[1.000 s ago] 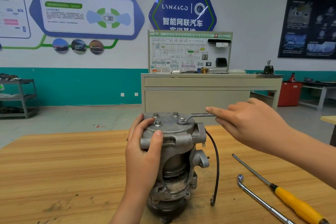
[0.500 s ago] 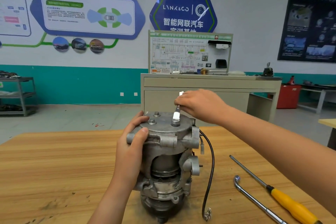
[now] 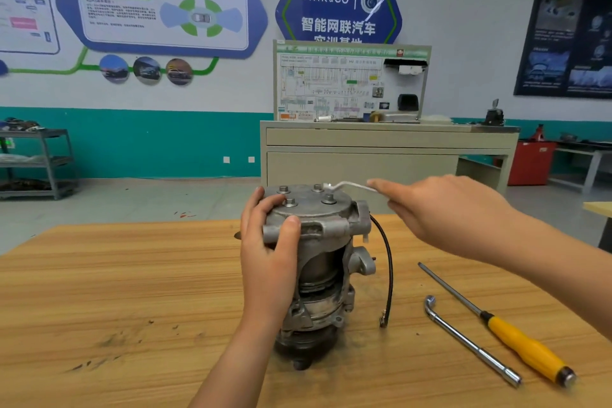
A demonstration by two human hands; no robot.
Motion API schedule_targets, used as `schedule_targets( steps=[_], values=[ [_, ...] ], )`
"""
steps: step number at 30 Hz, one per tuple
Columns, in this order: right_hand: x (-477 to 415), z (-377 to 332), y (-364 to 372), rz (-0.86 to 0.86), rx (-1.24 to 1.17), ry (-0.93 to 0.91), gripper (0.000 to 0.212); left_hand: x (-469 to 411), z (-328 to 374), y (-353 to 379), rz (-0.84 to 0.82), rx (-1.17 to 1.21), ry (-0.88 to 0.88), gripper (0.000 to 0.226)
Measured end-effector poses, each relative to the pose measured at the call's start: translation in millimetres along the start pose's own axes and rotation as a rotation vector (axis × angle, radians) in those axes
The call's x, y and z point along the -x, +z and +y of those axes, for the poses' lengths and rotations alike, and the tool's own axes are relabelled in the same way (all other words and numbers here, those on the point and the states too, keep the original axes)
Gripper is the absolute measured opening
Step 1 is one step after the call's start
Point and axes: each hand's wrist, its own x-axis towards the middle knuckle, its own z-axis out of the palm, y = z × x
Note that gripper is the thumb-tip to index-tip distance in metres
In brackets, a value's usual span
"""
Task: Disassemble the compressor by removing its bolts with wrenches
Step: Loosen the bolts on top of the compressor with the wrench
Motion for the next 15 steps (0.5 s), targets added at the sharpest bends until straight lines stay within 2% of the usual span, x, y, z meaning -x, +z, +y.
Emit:
schedule_targets(
  steps=[3,10,15],
  values=[
    [0.9,-2.0,-0.2,0.017,0.003,0.020,0.047,-0.4,2.1,1.5,0.020,0.037,-0.010,0.027],
    [-6.6,-10.4,-22.6,0.044,0.161,0.045,0.055,-1.1,1.9,1.3,0.008,0.011,0.002,0.033],
    [-8.3,-13.4,-29.2,-0.016,0.221,0.069,0.053,-0.7,1.3,-1.3,-0.006,0.008,0.003,0.034]
  ],
)
